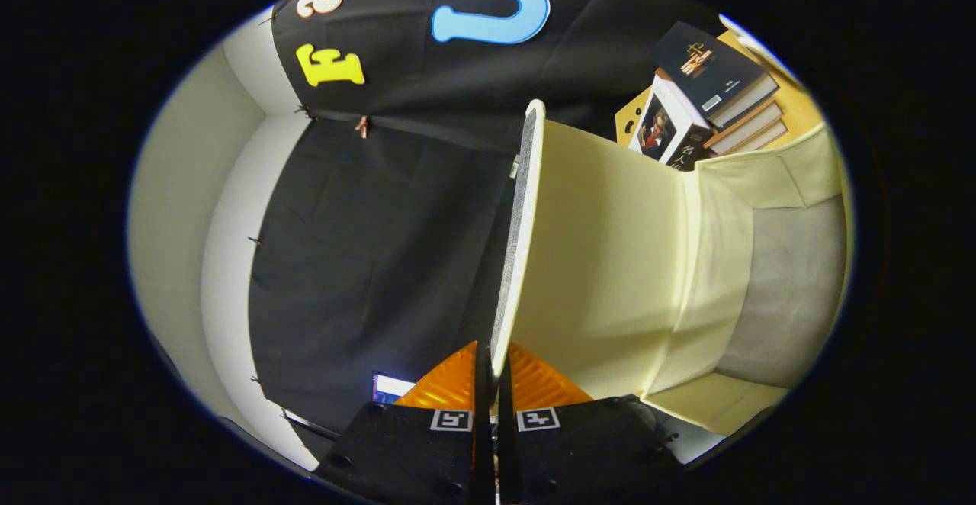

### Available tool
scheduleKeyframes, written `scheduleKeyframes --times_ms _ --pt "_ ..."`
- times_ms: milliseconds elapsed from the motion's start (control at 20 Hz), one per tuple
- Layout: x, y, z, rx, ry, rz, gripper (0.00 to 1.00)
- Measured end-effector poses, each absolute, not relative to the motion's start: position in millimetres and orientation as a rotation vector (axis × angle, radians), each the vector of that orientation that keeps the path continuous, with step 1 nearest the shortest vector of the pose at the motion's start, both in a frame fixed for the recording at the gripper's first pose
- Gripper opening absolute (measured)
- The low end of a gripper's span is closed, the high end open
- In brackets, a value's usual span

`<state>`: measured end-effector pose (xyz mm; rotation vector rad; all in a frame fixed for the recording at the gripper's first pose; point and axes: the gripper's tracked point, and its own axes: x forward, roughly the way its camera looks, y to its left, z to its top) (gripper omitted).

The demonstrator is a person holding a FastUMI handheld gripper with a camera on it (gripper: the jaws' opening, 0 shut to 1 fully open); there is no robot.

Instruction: Open the storage box then place both shoes into the box .Put the left shoe in first, then the right shoe, with the right side of both shoes facing outward in a uniform manner.

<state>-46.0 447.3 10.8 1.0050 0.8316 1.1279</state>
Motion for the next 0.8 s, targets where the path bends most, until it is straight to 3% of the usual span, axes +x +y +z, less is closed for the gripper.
scheduleKeyframes --times_ms 400,800 --pt "-38.5 548.9 -29.1 0.825 0.922 1.051 0.07" --pt "-29.0 549.5 -31.7 0.822 0.895 0.999 0.07"
